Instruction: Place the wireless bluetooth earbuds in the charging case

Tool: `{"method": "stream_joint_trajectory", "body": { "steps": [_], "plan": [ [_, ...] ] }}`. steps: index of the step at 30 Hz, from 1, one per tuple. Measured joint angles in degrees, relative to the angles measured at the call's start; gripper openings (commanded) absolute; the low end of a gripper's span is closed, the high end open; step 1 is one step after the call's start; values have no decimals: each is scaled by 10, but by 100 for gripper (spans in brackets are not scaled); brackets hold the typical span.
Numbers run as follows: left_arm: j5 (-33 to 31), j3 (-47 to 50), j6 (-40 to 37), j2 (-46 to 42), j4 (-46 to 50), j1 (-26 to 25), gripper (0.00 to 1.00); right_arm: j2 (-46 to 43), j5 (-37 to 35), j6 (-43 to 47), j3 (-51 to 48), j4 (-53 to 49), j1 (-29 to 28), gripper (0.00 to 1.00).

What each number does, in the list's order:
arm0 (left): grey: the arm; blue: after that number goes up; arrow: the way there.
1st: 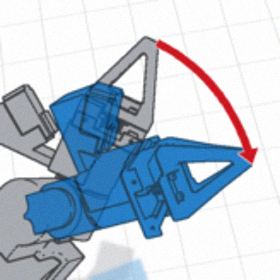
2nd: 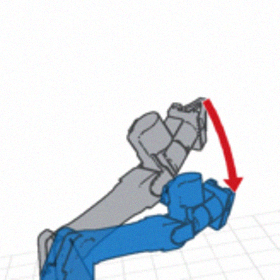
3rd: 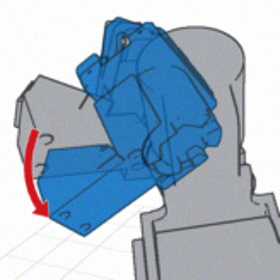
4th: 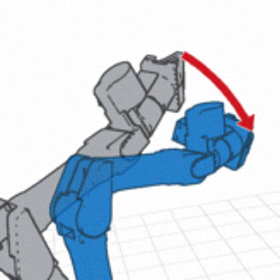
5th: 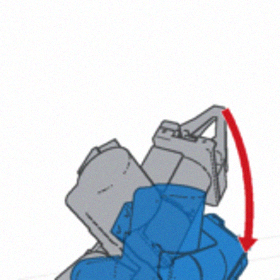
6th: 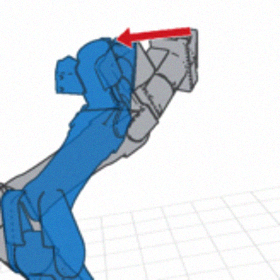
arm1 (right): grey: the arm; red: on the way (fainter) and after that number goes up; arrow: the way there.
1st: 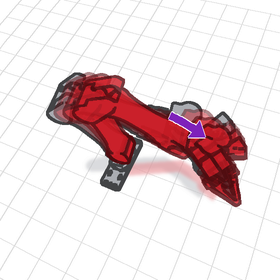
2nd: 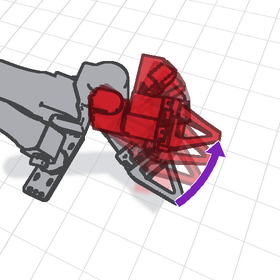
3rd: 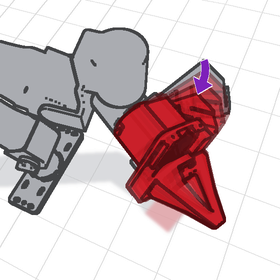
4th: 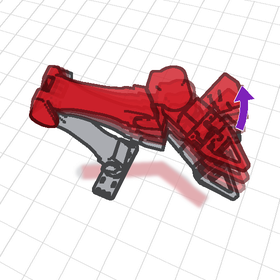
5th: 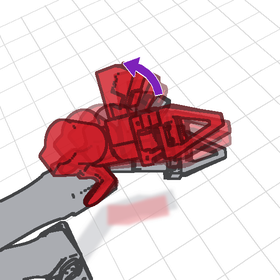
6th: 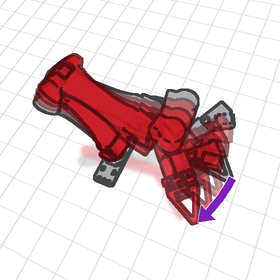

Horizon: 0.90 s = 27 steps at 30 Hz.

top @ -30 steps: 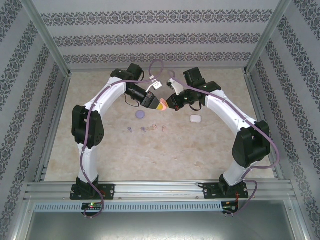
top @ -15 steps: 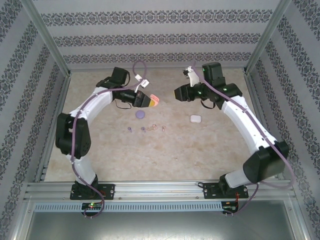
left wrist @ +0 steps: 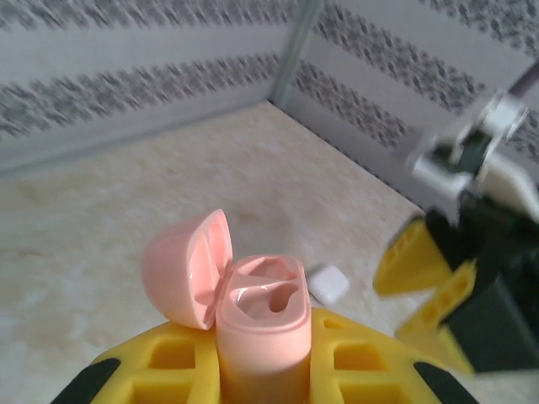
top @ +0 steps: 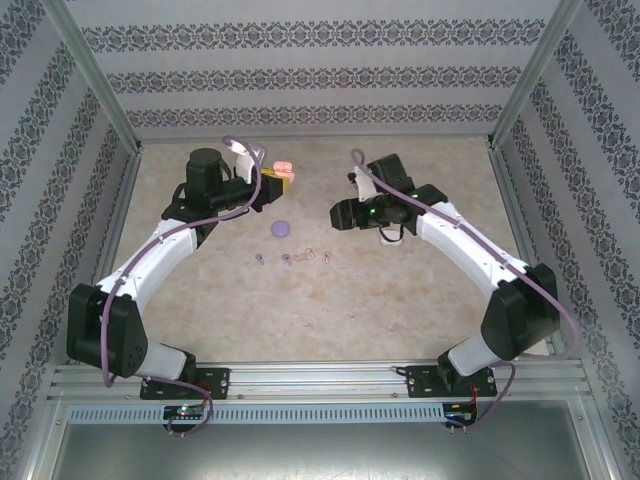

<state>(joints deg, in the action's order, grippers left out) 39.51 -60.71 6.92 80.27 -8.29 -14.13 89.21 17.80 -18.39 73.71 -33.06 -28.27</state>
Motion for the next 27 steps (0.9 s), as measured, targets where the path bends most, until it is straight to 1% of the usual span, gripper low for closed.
{"method": "stream_joint_trajectory", "body": {
  "steps": [5, 9, 16, 21, 27],
  "plan": [
    [-94, 92, 11, -44, -141, 0, 0, 76, -45, -23, 4, 2, -35, 61],
    [-144, 122, 10, -58, -200, 0, 0, 146, -75, -27, 34, -5, -59, 59],
    [-177, 138, 12, -77, -277, 0, 0, 213, -108, -28, 90, -18, -92, 55],
    [-199, 164, 35, -91, -342, 0, 0, 251, -137, -30, 134, -33, -110, 52],
    [-210, 165, 58, -119, -374, 0, 0, 288, -164, -38, 167, -55, -122, 48]
  ]
}}
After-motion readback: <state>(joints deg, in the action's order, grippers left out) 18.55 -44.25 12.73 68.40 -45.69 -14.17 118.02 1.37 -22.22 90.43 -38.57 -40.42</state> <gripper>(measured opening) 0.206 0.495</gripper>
